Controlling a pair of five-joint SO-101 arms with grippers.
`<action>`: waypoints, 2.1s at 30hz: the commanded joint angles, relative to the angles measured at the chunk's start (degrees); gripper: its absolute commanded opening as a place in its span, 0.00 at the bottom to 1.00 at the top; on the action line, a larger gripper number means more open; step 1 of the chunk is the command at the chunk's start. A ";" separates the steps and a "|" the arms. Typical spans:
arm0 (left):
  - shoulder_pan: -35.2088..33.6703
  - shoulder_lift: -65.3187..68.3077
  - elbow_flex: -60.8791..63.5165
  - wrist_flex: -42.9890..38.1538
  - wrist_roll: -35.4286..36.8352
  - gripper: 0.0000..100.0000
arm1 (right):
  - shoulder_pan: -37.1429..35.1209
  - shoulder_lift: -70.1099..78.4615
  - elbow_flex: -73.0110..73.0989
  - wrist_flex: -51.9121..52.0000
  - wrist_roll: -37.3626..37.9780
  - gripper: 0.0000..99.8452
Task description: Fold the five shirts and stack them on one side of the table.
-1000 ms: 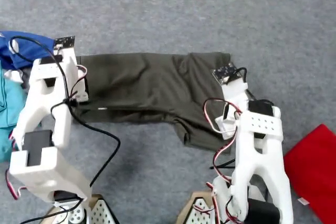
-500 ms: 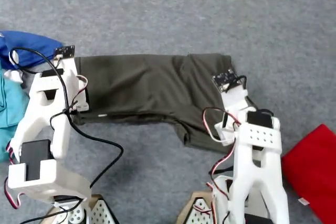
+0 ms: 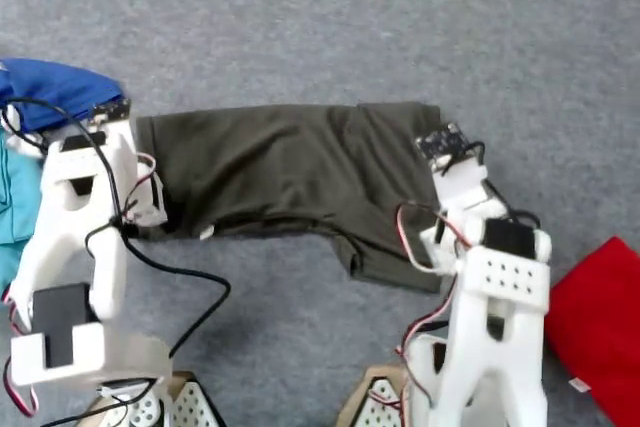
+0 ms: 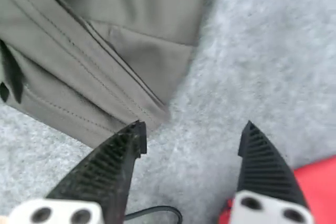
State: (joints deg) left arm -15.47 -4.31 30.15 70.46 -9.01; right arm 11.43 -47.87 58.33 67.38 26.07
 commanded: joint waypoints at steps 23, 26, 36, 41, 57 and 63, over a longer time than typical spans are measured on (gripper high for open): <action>5.45 9.80 -17.05 -28.66 18.81 0.02 | -8.84 23.60 -21.05 -29.45 -9.76 0.02; 4.75 16.40 -21.45 -28.75 19.16 0.02 | -8.84 37.23 -30.99 -31.30 -10.11 0.01; 2.02 34.42 -38.95 -24.00 18.99 0.02 | -7.96 76.44 -69.14 -18.73 -10.20 0.01; 1.76 41.45 -48.00 -19.34 18.73 0.02 | -3.56 87.96 -82.51 -12.22 -9.85 0.01; 0.18 51.21 -73.23 -2.02 19.16 0.02 | -2.33 97.27 -113.71 10.99 -9.67 0.00; 2.55 48.04 -85.98 10.11 19.25 0.02 | -3.65 90.95 -118.73 21.01 -10.99 0.00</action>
State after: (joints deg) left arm -14.15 47.74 -48.26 75.56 9.80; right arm 9.32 49.89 -56.31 85.05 16.31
